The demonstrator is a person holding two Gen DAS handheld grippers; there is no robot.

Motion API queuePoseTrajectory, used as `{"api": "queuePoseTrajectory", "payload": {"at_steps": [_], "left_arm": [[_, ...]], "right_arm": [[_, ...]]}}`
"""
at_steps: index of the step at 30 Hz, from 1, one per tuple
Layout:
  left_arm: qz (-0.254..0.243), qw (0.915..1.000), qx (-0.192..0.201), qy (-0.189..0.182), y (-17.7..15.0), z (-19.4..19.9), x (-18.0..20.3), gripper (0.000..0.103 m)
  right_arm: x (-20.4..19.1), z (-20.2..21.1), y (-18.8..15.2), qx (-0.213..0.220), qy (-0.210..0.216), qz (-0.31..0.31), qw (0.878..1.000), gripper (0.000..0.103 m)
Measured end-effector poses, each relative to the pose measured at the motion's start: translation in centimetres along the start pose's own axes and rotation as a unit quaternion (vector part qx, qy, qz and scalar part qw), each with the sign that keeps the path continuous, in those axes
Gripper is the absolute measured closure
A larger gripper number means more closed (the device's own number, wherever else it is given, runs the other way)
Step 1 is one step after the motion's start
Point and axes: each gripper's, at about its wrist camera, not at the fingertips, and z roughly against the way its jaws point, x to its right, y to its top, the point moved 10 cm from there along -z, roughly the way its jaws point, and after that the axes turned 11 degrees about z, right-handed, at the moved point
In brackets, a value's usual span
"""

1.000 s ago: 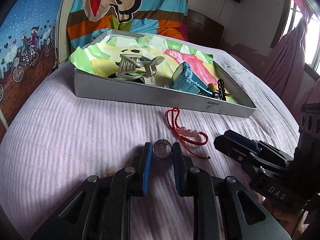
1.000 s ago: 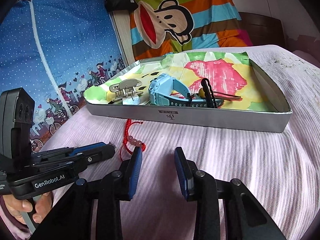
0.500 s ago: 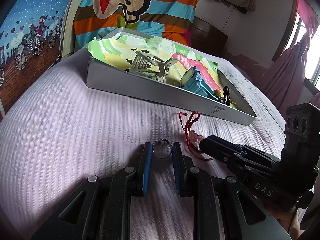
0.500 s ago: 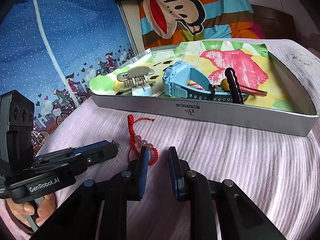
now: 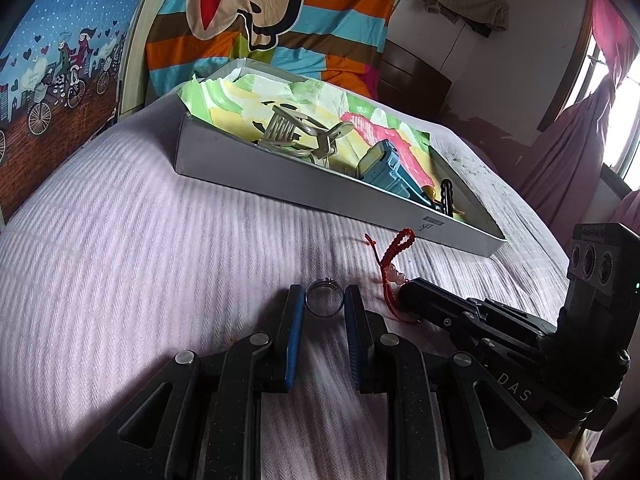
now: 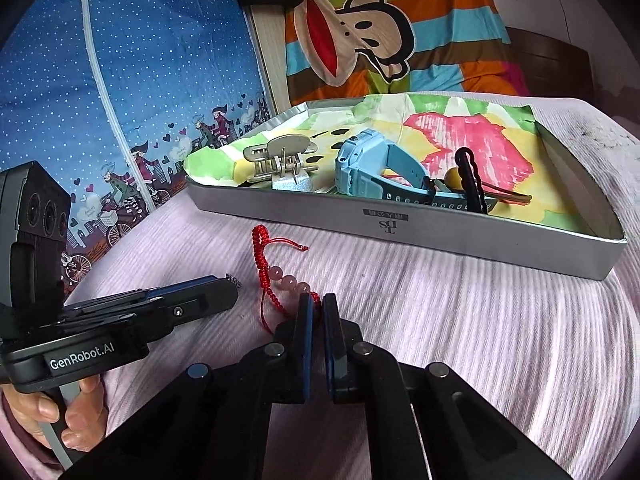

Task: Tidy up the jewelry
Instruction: 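Carry the silver ring and red beaded bracelet into the tray with both tools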

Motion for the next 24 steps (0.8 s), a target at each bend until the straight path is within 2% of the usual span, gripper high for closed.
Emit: {"api": "queuePoseTrajectory", "payload": {"at_steps": [24], "left_arm": [[-0.013,0.9999,0.003,0.003,-0.1,0.2,0.5,0.086]], "right_arm": [[1.0,1.9,0.8,0.049,-0.02,-0.013,0.999,0.098]]}}
